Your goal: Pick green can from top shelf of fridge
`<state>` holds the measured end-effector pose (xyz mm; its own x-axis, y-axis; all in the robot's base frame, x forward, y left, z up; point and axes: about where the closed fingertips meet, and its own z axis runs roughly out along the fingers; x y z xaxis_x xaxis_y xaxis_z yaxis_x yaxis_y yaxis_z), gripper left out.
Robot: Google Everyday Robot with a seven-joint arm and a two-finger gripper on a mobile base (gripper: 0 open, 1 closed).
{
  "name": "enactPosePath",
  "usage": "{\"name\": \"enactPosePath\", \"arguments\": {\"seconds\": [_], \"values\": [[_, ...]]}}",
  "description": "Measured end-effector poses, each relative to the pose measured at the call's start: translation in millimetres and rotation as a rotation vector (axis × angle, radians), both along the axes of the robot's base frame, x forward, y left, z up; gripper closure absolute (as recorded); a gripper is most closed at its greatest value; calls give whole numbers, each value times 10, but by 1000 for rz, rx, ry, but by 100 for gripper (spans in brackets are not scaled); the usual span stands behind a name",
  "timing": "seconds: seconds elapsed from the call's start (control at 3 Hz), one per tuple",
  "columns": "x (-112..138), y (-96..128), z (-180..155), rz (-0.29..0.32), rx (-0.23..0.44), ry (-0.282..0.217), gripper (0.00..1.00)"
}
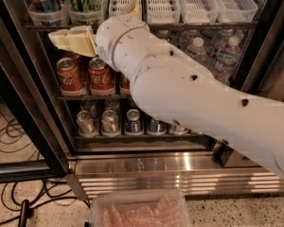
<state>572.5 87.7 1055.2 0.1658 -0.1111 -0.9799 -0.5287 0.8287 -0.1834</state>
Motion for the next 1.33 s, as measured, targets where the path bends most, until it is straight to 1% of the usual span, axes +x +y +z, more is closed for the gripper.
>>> {"name": "enactPosePath", "arguments": {"seconds": [0.33,0.67,1.0,1.33], "values": [[-8,77,82,14,7,-18,0],[10,171,155,40,-11,-18,0],[31,268,165,65,-32,-8,0],[58,304,156,75,-45,2,4]]}}
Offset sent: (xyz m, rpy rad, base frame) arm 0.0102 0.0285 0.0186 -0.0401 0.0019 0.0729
